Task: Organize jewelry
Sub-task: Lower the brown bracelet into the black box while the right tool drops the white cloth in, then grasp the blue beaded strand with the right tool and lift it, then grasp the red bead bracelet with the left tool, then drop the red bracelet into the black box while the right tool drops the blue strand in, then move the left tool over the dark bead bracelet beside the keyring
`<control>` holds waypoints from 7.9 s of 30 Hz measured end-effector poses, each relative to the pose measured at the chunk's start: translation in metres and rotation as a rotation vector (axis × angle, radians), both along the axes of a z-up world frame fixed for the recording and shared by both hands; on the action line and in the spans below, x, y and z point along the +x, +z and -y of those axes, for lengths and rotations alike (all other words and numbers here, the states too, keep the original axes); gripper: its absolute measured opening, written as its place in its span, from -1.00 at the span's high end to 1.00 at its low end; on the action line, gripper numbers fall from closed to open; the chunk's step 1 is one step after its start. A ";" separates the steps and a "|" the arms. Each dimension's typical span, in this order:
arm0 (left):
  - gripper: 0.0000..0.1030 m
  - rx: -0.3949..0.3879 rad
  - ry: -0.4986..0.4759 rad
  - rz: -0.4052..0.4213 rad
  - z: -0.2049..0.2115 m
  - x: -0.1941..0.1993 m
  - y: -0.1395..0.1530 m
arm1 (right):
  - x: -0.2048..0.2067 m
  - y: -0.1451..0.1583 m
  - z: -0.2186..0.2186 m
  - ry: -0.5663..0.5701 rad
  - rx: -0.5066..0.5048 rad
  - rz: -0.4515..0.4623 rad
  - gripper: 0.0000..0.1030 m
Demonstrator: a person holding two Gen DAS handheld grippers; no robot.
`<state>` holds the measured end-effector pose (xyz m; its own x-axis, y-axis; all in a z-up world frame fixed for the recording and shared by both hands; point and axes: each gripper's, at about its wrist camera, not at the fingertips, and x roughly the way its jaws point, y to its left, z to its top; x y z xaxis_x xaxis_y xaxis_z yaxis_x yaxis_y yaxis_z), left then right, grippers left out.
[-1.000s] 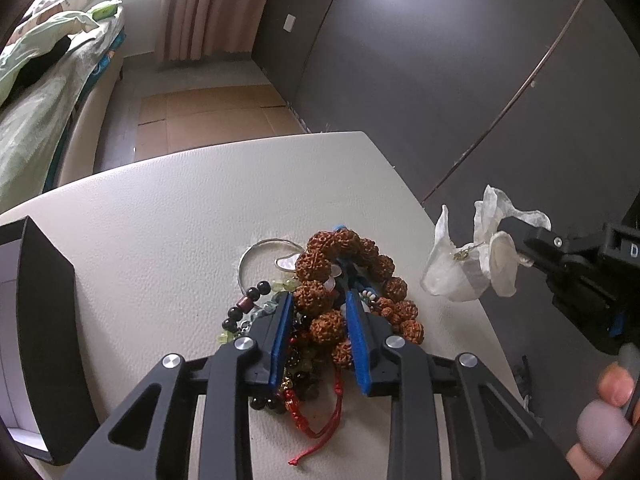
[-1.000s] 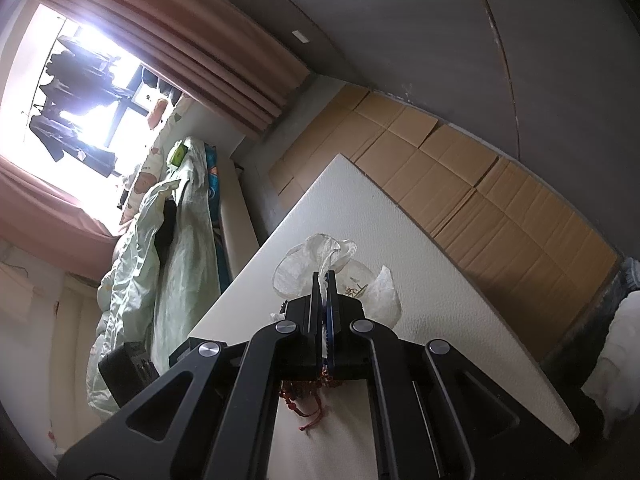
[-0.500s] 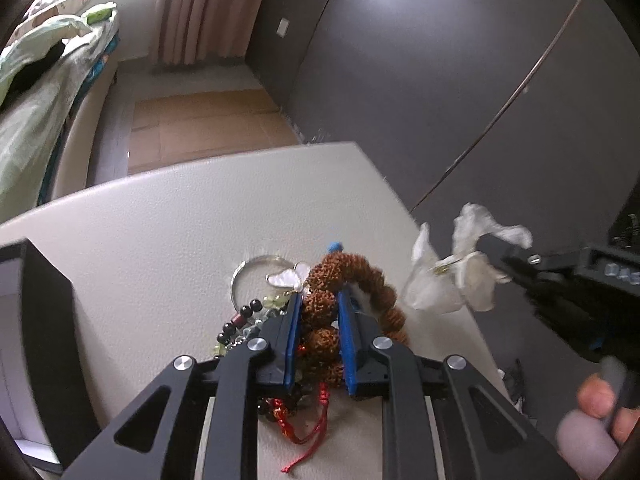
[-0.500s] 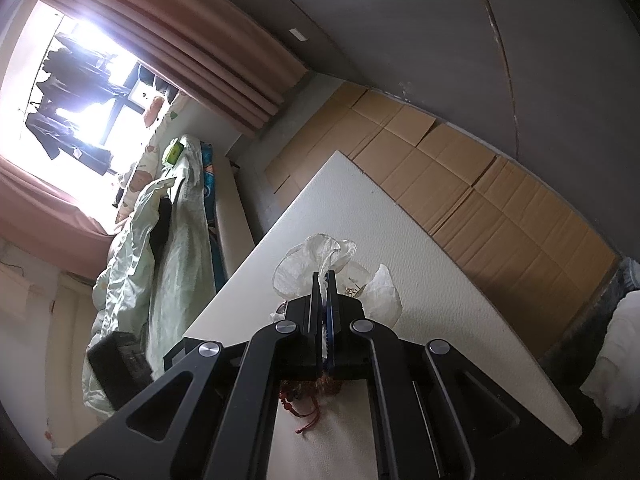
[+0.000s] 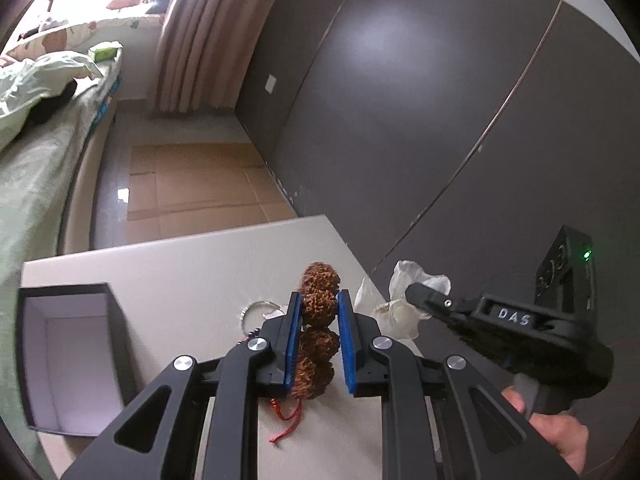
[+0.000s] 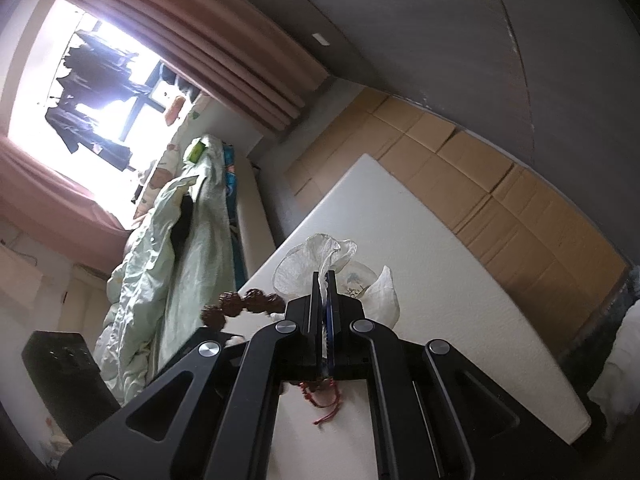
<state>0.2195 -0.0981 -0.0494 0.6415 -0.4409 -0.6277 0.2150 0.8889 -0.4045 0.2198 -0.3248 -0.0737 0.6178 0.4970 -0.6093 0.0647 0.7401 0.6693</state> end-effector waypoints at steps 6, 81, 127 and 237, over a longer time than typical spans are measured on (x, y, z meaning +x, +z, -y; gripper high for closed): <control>0.70 -0.013 0.054 0.041 -0.031 -0.026 0.026 | -0.013 0.009 -0.018 0.052 0.003 0.043 0.95; -0.83 -0.019 0.321 -0.028 -0.153 -0.062 0.010 | -0.014 -0.004 -0.084 0.220 -0.219 -0.049 -0.54; 0.68 0.143 0.071 -0.242 0.032 -0.025 -0.104 | 0.005 -0.050 -0.004 0.071 -0.002 -0.231 0.81; -0.66 0.063 0.240 -0.107 -0.076 -0.039 -0.022 | -0.008 0.008 -0.050 0.197 -0.130 -0.081 -0.84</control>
<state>0.1808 -0.0222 -0.0712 0.6519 -0.2418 -0.7187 -0.0460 0.9335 -0.3557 0.2115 -0.2752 -0.0653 0.4633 0.5170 -0.7197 -0.0393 0.8234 0.5662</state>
